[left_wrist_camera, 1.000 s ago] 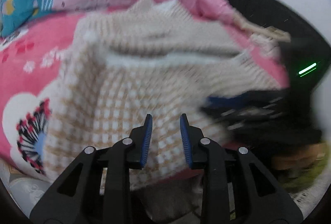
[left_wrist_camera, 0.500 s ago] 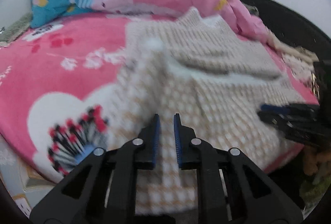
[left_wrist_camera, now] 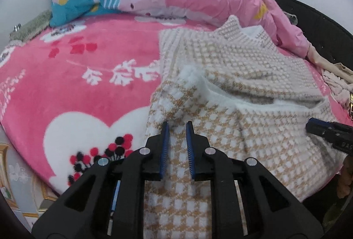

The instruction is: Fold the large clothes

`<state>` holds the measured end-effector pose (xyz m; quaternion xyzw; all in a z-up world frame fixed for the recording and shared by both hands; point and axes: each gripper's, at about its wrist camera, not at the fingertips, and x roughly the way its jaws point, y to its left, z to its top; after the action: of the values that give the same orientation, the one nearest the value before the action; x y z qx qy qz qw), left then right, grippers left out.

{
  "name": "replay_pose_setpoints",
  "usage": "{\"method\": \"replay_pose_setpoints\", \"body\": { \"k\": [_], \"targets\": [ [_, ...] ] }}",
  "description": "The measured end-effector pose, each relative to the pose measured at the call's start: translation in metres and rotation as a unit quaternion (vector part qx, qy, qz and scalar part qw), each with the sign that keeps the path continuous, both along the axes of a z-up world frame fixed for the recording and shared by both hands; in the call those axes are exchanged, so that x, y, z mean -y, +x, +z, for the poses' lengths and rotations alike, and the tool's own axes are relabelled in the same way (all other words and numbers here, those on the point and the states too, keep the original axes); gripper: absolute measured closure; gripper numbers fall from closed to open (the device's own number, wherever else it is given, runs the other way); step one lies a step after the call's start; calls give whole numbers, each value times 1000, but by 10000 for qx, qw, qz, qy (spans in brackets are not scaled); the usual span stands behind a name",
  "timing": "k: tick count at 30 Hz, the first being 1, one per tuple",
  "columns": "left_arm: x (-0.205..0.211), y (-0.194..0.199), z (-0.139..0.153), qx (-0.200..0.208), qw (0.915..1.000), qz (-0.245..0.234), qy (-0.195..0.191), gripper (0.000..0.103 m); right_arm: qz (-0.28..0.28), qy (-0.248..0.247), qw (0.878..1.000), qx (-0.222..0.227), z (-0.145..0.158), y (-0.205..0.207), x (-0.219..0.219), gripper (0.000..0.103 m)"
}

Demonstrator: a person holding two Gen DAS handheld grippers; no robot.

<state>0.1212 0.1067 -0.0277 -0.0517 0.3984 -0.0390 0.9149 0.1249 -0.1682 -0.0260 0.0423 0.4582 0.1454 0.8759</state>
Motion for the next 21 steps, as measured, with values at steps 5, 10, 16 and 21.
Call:
{"method": "replay_pose_setpoints", "body": {
  "k": [5, 10, 16, 21],
  "targets": [
    [15, -9, 23, 256, 9993, -142, 235, 60, -415, -279, 9984, 250, 14, -20, 16, 52],
    [44, -6, 29, 99, 9985, -535, 34, 40, -797, -544, 9951, -205, -14, -10, 32, 37],
    [93, 0, 20, -233, 9949, -959, 222, 27, -867, -71, 9960, -226, 6, -14, 45, 36],
    [129, -2, 13, -410, 9908, -1213, 442, 23, -771, -93, 9970, 35, 26, -35, 46, 23]
  ]
}}
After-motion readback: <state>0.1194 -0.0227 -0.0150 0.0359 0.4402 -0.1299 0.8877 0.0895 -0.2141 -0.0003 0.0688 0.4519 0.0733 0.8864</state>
